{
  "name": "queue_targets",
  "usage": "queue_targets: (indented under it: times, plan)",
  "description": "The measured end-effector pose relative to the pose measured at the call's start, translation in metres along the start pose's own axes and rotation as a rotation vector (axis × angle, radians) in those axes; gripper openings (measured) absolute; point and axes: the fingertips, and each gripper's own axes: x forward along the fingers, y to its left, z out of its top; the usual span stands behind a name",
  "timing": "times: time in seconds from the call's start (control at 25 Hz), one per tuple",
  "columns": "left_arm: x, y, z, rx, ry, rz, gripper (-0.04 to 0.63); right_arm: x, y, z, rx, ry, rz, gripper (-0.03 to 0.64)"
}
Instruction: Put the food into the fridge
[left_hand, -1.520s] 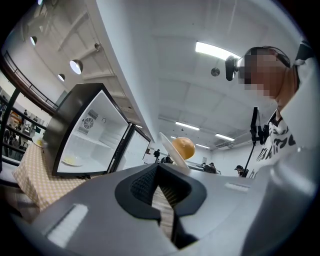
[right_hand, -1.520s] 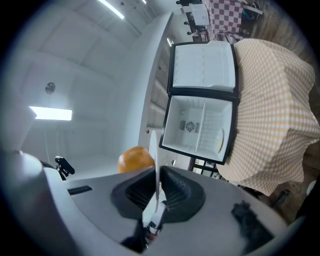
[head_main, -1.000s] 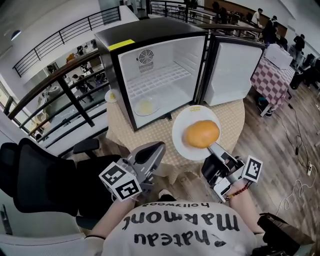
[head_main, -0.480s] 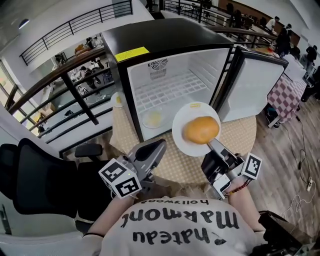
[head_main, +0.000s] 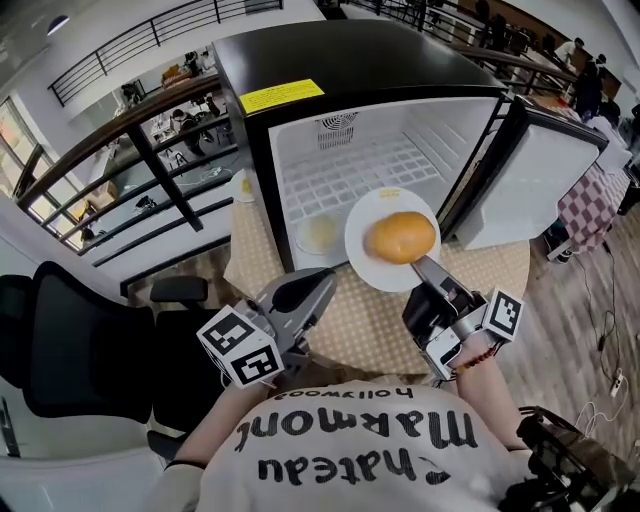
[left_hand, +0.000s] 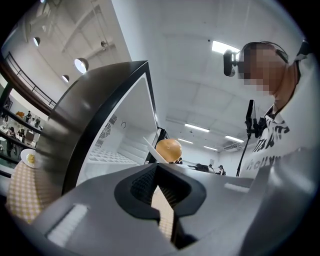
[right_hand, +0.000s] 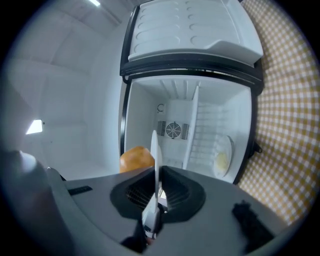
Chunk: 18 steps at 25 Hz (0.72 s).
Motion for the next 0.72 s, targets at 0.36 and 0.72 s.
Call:
queue_targets:
  times: [0.36,0.72]
  plan:
    - [-0.003,0.014,-0.006,-0.009,0.001,0.023,0.003,0.028,-0.028,0.023,-0.015,-0.026,-0.084,0.032]
    - [-0.020,0.028,-0.007,-0.016,0.002,0.100,0.003,0.054,-0.057,0.044,0.065,-0.053,-0.165,0.032]
